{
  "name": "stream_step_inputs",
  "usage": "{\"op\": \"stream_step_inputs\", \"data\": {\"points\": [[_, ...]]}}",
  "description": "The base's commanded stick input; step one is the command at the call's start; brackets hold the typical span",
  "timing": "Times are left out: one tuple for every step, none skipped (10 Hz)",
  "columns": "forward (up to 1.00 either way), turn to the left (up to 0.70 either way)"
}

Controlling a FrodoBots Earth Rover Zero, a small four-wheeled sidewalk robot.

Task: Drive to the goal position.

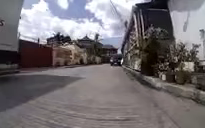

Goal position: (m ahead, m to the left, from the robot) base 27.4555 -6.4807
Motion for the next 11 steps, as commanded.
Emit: {"op": "stream_step_inputs", "data": {"points": [[1.0, 0.0], [1.0, 0.0], [1.0, 0.0], [1.0, 0.0], [1.0, 0.0], [1.0, 0.0], [1.0, 0.0], [1.0, 0.0], [1.0, 0.0], [1.0, 0.0], [1.0, 0.0]]}}
